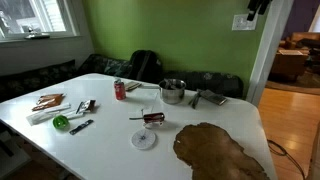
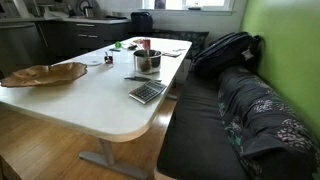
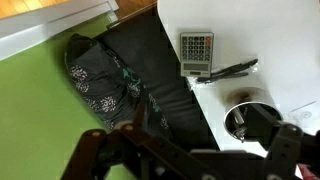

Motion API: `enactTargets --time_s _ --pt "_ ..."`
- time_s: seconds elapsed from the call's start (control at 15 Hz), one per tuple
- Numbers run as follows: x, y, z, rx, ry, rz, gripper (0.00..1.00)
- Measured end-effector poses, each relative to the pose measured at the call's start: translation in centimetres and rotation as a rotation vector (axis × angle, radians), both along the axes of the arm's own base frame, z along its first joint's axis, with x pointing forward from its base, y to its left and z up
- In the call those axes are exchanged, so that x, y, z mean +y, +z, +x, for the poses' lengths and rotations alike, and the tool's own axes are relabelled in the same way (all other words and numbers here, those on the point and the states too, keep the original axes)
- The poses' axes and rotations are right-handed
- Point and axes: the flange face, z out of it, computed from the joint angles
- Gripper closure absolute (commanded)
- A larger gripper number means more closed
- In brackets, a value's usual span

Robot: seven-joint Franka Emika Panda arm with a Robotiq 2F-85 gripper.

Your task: Pick up the silver pot and put it on the brown bowl

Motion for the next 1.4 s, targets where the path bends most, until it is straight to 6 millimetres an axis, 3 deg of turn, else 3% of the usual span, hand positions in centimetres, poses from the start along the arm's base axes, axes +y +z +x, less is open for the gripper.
enactTargets --time_s 0.27,0.4,0.67,0.8,1.07,1.4 --pt "-0.5 -0.1 0.5 -0.026 0.002 0.012 0.00" --pt "-2.6 -1.3 2.0 -0.084 -0.014 0.067 0.00" --pt "-8.6 -7.0 6.4 -0.124 -0.101 0.245 0.00" --pt "-10.1 -9.8 8.9 -0.104 -0.135 0.319 0.00" --pt "-7.6 -11.9 13.4 -0.022 -0.096 0.337 0.00" --pt "-7.3 -11.8 14.0 -0.023 -0.102 0.339 0.00"
